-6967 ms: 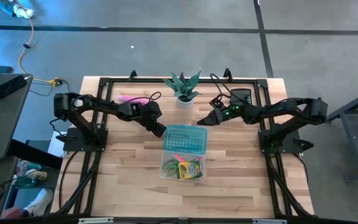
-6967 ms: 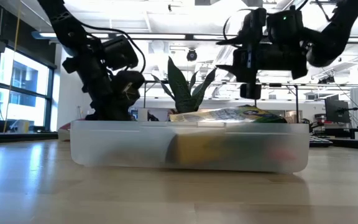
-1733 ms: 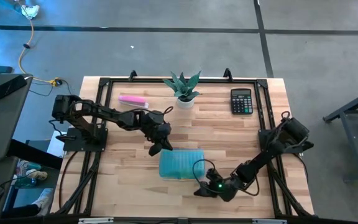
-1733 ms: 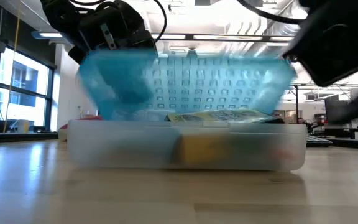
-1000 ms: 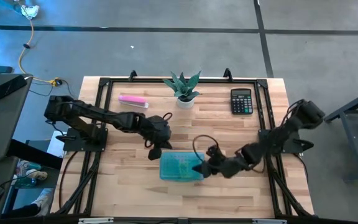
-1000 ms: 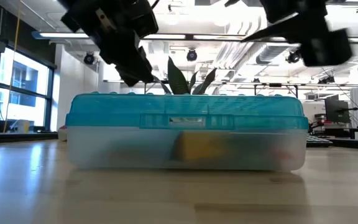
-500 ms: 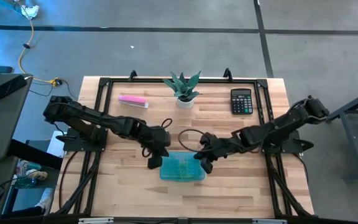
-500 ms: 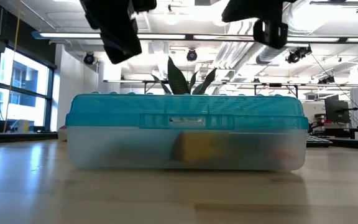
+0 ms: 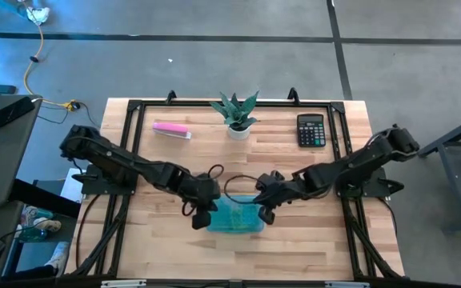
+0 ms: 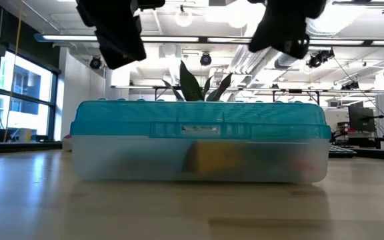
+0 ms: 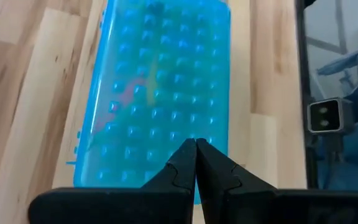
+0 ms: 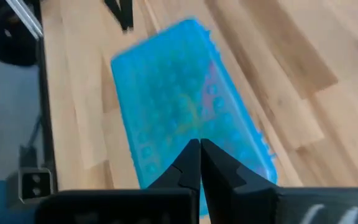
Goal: Pack school essentials
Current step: Close the blue supply box
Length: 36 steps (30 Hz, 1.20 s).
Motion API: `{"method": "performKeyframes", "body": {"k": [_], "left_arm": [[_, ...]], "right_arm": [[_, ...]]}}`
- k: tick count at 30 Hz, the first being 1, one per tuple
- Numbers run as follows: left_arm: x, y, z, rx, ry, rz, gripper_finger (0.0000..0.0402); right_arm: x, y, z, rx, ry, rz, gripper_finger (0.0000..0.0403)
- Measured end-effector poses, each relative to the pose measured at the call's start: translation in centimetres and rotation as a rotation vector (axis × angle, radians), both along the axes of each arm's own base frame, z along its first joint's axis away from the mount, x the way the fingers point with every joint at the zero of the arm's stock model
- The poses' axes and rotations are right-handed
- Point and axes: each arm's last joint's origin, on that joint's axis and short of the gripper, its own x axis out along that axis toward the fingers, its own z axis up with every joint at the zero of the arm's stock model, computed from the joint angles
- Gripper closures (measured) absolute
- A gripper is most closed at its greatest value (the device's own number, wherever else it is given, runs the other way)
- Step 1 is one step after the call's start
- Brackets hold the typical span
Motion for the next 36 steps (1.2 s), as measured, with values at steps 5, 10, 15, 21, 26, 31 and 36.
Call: {"method": "performKeyframes", "body": {"k": [5, 10, 15, 21, 26, 31, 36], "left_arm": [[0.5, -0.8, -1.3, 0.018, 0.025, 0.016, 0.0401], [1.0, -0.9, -2.6, 0.016, 0.073, 0.038, 0.0401], [1.1, -1.0, -4.1, 0.023, 0.144, 0.055, 0.0401], [1.5, -1.0, -4.8, 0.025, 0.155, 0.055, 0.0402], [1.5, -1.0, -4.8, 0.028, 0.155, 0.056, 0.0402], [1.4, -1.0, -4.9, 0.033, 0.169, 0.056, 0.0402], [1.2, -0.9, -5.3, 0.036, 0.177, 0.057, 0.0402]], "right_arm": [[0.8, 0.7, -1.9, 0.002, 0.059, 0.031, 0.0402], [1.6, 1.1, -3.3, 0.011, 0.079, 0.041, 0.0402], [2.0, 1.4, -4.5, 0.030, 0.116, 0.051, 0.0403], [2.1, 1.4, -5.7, 0.026, 0.176, 0.035, 0.0403], [2.5, 1.3, -6.7, 0.042, 0.214, 0.040, 0.0403], [2.5, 1.1, -7.2, 0.077, 0.233, 0.025, 0.0403], [2.6, 1.2, -7.7, 0.102, 0.258, 0.021, 0.0403]]}}
